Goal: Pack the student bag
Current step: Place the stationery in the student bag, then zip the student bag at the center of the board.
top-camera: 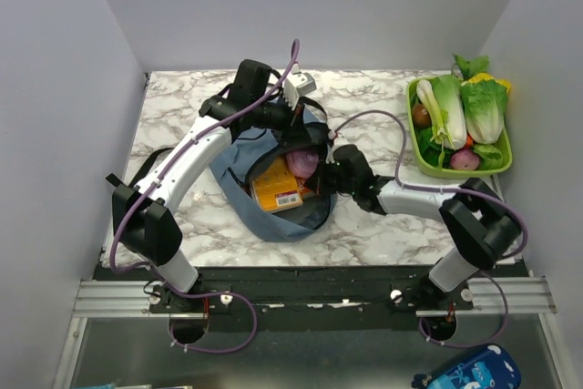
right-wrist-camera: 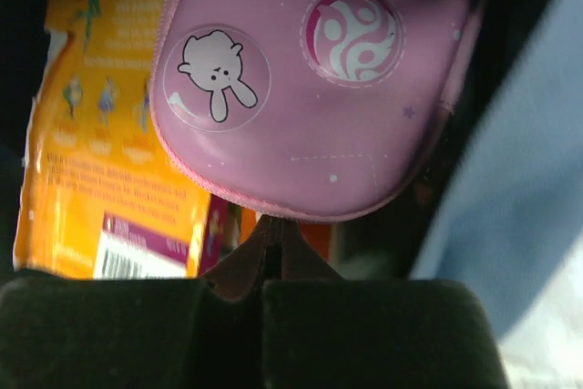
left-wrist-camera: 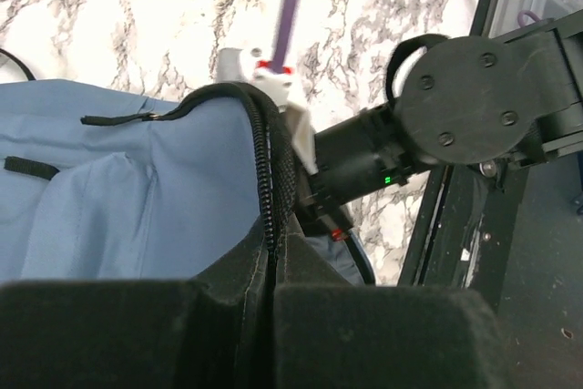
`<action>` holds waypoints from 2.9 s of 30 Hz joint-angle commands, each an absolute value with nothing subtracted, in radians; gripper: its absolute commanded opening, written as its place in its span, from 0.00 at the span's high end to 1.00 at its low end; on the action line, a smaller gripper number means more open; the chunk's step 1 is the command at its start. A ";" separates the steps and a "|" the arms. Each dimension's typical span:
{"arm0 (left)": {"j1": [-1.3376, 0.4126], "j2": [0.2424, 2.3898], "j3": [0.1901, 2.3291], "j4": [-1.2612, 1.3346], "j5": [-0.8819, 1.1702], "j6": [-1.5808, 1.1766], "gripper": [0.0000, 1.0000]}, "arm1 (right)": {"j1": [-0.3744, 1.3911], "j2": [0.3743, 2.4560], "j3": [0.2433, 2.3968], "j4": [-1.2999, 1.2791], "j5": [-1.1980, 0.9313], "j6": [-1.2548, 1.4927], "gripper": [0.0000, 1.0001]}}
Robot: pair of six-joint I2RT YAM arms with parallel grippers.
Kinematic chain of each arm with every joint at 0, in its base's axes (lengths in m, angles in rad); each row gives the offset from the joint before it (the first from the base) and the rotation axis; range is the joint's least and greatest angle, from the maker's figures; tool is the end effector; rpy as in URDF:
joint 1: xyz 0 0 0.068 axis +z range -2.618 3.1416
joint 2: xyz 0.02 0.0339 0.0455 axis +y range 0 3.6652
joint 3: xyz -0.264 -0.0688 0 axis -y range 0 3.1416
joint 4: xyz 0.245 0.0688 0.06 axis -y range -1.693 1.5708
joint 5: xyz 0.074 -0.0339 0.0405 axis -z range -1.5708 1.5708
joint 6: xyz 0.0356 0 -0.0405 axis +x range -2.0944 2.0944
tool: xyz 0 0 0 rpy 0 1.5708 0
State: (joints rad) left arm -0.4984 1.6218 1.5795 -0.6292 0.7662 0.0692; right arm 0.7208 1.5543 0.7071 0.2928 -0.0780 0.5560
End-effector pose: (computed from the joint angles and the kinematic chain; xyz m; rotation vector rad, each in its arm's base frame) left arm 0.3033 -0.1932 0.3647 1.0236 1.9860 -1.0890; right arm 0.2355 0.2106 0.1759 -0.2328 2.2279 0.8135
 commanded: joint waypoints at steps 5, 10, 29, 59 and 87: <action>-0.390 1.704 1.688 -0.661 0.782 0.132 0.85 | 0.721 1.773 0.974 0.244 -0.031 0.534 1.00; -0.382 1.678 1.657 -0.663 0.856 0.109 0.42 | 0.718 1.587 0.887 0.177 -0.020 0.489 0.77; 0.026 1.399 1.435 -0.692 0.870 0.163 0.01 | 0.836 1.026 1.071 -0.308 0.019 0.275 0.57; 0.420 1.375 1.085 -0.482 0.893 0.057 0.01 | 0.966 2.144 1.787 -0.291 -0.308 0.319 0.42; 0.445 1.321 1.057 -0.522 0.891 0.115 0.17 | 1.025 2.273 1.928 -0.311 -0.069 0.353 0.58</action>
State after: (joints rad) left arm 0.4309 1.3483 1.0554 -0.5091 0.8825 0.0811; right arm 1.0157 2.2238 1.8702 -0.3088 -0.1383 0.3359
